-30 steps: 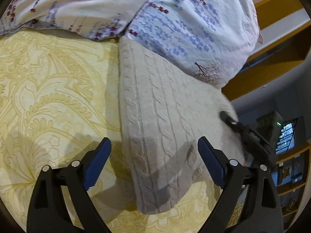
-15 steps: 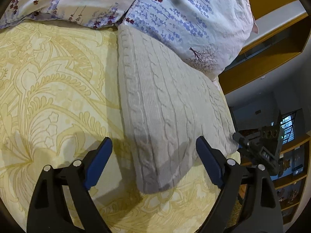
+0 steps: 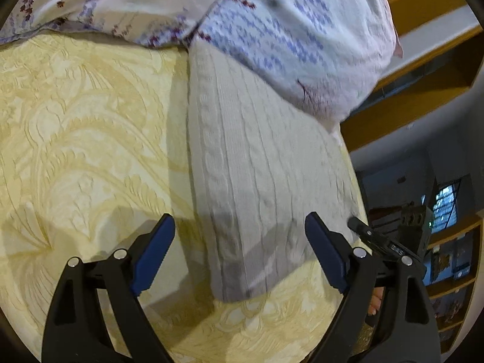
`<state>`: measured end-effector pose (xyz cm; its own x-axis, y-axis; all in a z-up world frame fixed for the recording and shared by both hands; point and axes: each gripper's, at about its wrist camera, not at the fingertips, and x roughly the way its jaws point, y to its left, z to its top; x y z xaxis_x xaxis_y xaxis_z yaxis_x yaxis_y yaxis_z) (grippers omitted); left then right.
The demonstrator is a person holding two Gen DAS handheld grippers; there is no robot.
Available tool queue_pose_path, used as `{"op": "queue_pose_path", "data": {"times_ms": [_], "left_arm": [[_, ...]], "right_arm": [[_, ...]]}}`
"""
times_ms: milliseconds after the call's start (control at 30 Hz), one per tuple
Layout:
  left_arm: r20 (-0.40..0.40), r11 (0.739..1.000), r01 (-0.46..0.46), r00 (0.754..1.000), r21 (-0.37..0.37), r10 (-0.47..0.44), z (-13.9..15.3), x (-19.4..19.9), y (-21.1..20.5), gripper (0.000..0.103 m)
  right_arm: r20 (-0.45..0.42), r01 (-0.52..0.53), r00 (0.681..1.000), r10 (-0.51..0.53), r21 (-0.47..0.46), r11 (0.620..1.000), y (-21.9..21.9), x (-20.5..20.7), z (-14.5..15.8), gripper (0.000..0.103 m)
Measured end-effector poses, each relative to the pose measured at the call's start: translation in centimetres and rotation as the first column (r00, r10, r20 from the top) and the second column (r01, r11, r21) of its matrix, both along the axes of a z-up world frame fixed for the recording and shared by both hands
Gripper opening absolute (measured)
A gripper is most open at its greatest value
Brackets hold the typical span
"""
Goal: Fold small clothes
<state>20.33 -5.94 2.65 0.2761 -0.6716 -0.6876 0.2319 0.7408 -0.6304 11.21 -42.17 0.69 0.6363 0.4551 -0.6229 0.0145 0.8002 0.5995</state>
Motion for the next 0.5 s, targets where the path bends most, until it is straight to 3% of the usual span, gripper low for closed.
{"op": "queue_pose_path", "data": {"times_ms": [33,100,200,333,467,500], "left_arm": [[-0.003,1.0,-0.021,1.0,-0.009,0.021,0.2,0.8,0.4,0.087],[-0.016,0.998,-0.059,0.998,-0.031,0.059,0.3,2.4,1.0,0.087],[-0.025,0.993,-0.112,0.994,-0.041,0.111,0.3,5.0,1.2,0.087],[-0.042,0.988,-0.15,0.988,-0.016,0.15,-0.1,8.7,0.7,0.084],[-0.079,0.987,-0.16,0.984,-0.025,0.158,-1.2,11.9,0.1,0.079],[-0.095,0.987,-0.159,0.983,-0.035,0.156,-1.7,12.6,-0.1,0.074]], "right_arm": [[0.0,0.015,1.0,-0.015,0.018,1.0,-0.5,0.5,0.5,0.047],[0.028,0.045,0.999,-0.046,0.05,0.998,-1.4,1.8,1.5,0.064],[0.024,0.065,0.997,-0.067,0.085,0.994,-1.9,4.6,1.9,0.064],[-0.05,0.095,0.995,-0.088,0.143,0.985,-2.6,9.9,0.8,0.064],[-0.102,0.104,0.99,-0.092,0.123,0.987,-2.5,13.1,-0.3,0.063],[-0.103,0.095,0.991,-0.081,0.133,0.987,-2.3,13.5,-0.5,0.055]]}}
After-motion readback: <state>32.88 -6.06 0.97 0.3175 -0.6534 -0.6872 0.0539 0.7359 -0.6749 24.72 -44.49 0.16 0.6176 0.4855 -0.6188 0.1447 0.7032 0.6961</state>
